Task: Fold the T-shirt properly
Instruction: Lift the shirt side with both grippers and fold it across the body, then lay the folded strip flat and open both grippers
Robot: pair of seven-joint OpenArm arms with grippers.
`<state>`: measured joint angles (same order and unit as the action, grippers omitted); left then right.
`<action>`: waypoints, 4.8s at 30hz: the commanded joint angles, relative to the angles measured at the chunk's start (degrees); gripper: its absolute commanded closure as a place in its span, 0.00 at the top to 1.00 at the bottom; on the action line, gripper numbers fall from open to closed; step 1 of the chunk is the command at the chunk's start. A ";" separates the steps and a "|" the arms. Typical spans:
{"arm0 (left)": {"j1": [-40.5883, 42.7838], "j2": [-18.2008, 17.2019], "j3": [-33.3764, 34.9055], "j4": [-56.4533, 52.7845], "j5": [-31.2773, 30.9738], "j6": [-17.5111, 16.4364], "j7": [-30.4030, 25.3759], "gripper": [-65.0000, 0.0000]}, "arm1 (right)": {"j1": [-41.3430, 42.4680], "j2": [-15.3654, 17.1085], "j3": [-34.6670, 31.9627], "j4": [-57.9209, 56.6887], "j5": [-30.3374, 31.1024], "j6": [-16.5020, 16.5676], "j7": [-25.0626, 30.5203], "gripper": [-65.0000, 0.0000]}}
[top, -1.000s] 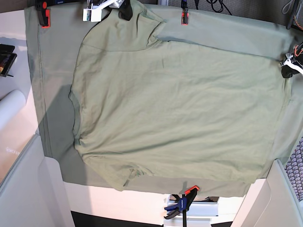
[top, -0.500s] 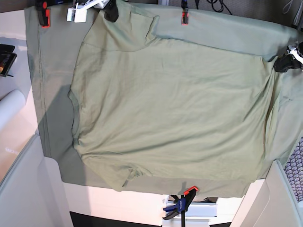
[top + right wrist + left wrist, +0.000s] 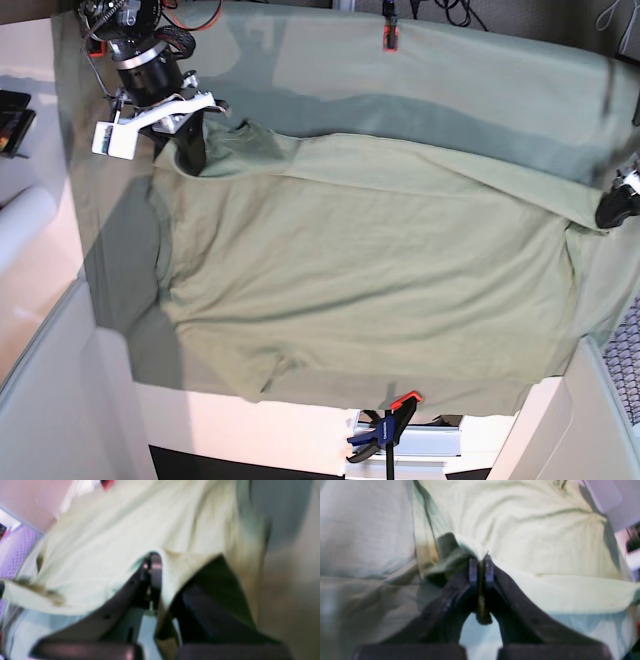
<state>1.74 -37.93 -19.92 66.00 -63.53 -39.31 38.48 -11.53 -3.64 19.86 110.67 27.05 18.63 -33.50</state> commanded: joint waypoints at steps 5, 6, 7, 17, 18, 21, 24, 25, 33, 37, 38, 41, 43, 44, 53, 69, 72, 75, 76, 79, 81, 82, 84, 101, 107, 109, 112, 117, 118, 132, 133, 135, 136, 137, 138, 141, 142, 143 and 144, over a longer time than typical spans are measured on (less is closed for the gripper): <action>-10.12 -1.31 5.20 -8.94 4.72 -0.69 -6.64 0.00 | 8.70 1.11 -0.50 -8.15 -1.46 1.36 2.86 0.00; -11.69 -1.31 6.16 -10.43 5.27 -0.69 -7.21 0.00 | 10.49 1.14 -0.48 -10.14 -2.23 1.46 3.21 0.00; -13.25 -1.29 7.02 -11.69 5.70 -0.69 -7.85 0.00 | 12.20 1.14 -0.48 -12.13 -2.84 1.62 3.39 0.00; -23.21 -1.27 15.02 -20.31 15.63 -0.69 -17.75 0.00 | 26.56 2.86 -0.48 -28.61 -6.56 2.60 3.76 0.00; -23.69 -1.27 16.02 -21.35 16.48 -0.69 -19.98 0.00 | 27.54 2.84 -0.50 -30.03 -6.73 2.60 3.76 0.00; -24.96 -1.25 19.21 -24.06 17.66 3.52 -23.45 0.00 | 30.01 2.84 -0.50 -34.45 -6.69 2.62 3.74 0.00; -25.88 -1.14 21.68 -25.99 19.89 6.36 -27.43 0.00 | 31.71 2.84 -0.50 -37.77 -6.69 2.84 3.76 0.22; -25.86 -1.11 21.90 -26.03 20.17 6.34 -28.37 0.10 | 32.04 2.82 -0.50 -38.38 -6.69 2.84 3.80 0.43; -26.53 -2.05 19.52 -25.27 17.66 3.67 -16.44 0.66 | 31.98 2.67 -0.15 -35.56 -4.85 2.82 -0.39 0.69; -24.76 -2.25 9.42 -20.41 6.82 -0.69 0.37 0.66 | 29.18 2.54 2.89 -25.05 -4.50 2.80 -6.69 0.69; -23.71 -2.40 6.73 -18.78 2.32 -0.69 3.93 0.66 | 27.85 2.56 3.96 -22.08 -4.50 2.78 -7.45 0.69; -20.24 -3.72 1.44 -14.58 -4.92 -0.69 8.74 0.66 | 23.61 2.54 6.78 -16.31 -3.96 2.71 -8.79 0.69; -17.70 -4.94 0.76 -12.87 -6.25 -0.69 8.74 0.66 | 20.92 2.54 8.52 -15.67 -3.02 2.21 -8.76 0.69; -16.39 -5.35 0.76 -12.35 -6.97 -0.69 8.76 0.66 | 19.65 2.51 9.60 -15.72 -2.95 1.99 -8.74 0.69; -8.11 -3.67 0.70 -11.98 -9.14 -0.69 7.48 0.66 | 13.07 0.66 18.67 -18.78 0.50 -0.48 -6.67 0.69; -8.59 0.26 -3.87 -12.22 1.49 -0.69 -1.16 0.66 | 18.01 -3.21 14.25 -27.02 0.72 -0.39 -4.87 0.69; -9.27 2.73 -3.87 -12.24 8.55 5.03 -5.03 0.66 | 18.01 -3.21 13.00 -27.02 -0.90 -0.39 -4.90 0.69; -10.88 4.83 -3.67 -12.39 12.76 9.49 -5.79 0.66 | 17.94 -3.19 12.66 -27.02 -1.20 -0.39 -4.98 0.69; -11.41 5.44 -3.67 -12.44 14.03 10.73 -6.08 0.66 | 17.81 -3.19 12.66 -27.02 -1.11 -0.39 -5.01 0.69; -13.05 6.54 -3.67 -12.50 20.24 18.10 -8.00 0.66 | 17.64 -3.19 12.63 -27.02 -1.16 -0.39 -5.46 0.69; -13.84 6.99 -3.67 -12.50 21.20 19.91 -8.20 0.66 | 17.66 -3.17 12.63 -27.02 -1.14 -0.39 -5.77 0.69; -14.14 7.23 -3.52 -12.50 21.14 19.87 -7.63 0.66 | 17.66 -3.19 12.63 -27.02 -1.11 -0.37 -5.77 0.69; -14.45 7.80 -2.23 -12.50 20.92 19.87 -6.93 0.66 | 17.68 -3.21 12.63 -27.02 -1.11 -0.39 -5.75 0.69; -15.39 11.26 5.29 -12.48 20.96 16.20 -7.21 0.46 | 18.47 -3.23 12.63 -27.02 -1.09 -0.24 -4.46 0.49; -15.50 11.06 5.29 -12.48 21.20 8.33 -8.35 0.00 | 20.35 -3.19 12.63 -27.02 -1.84 0.09 -4.13 0.00; -15.58 10.58 5.29 -12.48 20.52 5.88 -8.26 0.00 | 20.85 -3.15 12.63 -27.02 -2.69 0.61 -4.28 0.00; -15.56 8.20 5.27 -12.44 15.39 -0.69 -6.21 0.00 | 20.81 -2.93 12.66 -26.49 -1.77 0.90 -6.12 0.00; -14.97 2.25 5.22 -12.31 5.29 -0.69 -0.59 0.00 | 17.64 -2.25 12.63 -20.98 0.79 1.33 -9.09 0.00; -14.75 1.18 5.22 -12.26 4.20 -0.69 0.28 0.00 | 16.70 -2.01 12.63 -19.89 1.44 1.33 -9.55 0.00; -5.81 -8.28 4.24 -11.85 -8.52 -0.69 9.88 0.00 | 4.83 0.72 12.63 -9.84 5.20 1.81 -13.49 0.00; -4.48 -8.41 3.48 -11.52 -9.51 -0.69 10.69 0.00 | 3.72 1.29 12.63 -9.33 5.44 1.95 -13.51 0.00; -0.94 -8.85 1.92 -10.12 -11.32 -0.69 11.15 0.00 | 1.14 2.27 12.63 -7.78 5.60 2.21 -13.53 0.00; 1.05 -8.98 1.03 -9.11 -11.72 -0.69 11.17 0.00 | -0.35 2.80 12.63 -6.67 5.66 2.21 -13.53 0.00; 3.02 -9.05 -0.07 -8.02 -12.17 -0.69 11.37 0.00 | -1.75 3.21 12.66 -5.55 5.95 2.21 -13.55 0.00; 4.81 -9.05 -1.14 -6.78 -12.74 -0.69 11.61 0.00 | -3.19 3.67 12.63 -4.35 6.29 2.21 -13.57 0.00; 10.36 -9.05 -4.20 -2.27 -14.12 -0.69 12.39 0.00 | -7.06 4.70 12.63 -1.03 6.40 2.23 -13.70 0.00; 12.31 -9.05 -5.07 -0.61 -14.25 -0.69 12.39 0.00 | -8.31 5.03 12.66 -0.33 6.38 2.23 -13.70 0.00; 14.16 -9.05 -5.84 1.01 -14.25 -0.69 12.37 0.00 | -9.55 5.42 12.70 0.28 6.40 2.23 -13.70 0.00; 15.91 -9.03 -6.49 2.49 -14.25 -0.69 12.37 0.00 | -10.73 5.75 12.70 0.83 6.40 2.21 -13.70 0.00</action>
<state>17.98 -45.17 -25.71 67.88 -76.99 -39.40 51.59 -21.98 1.63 32.21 110.52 33.21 20.82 -48.21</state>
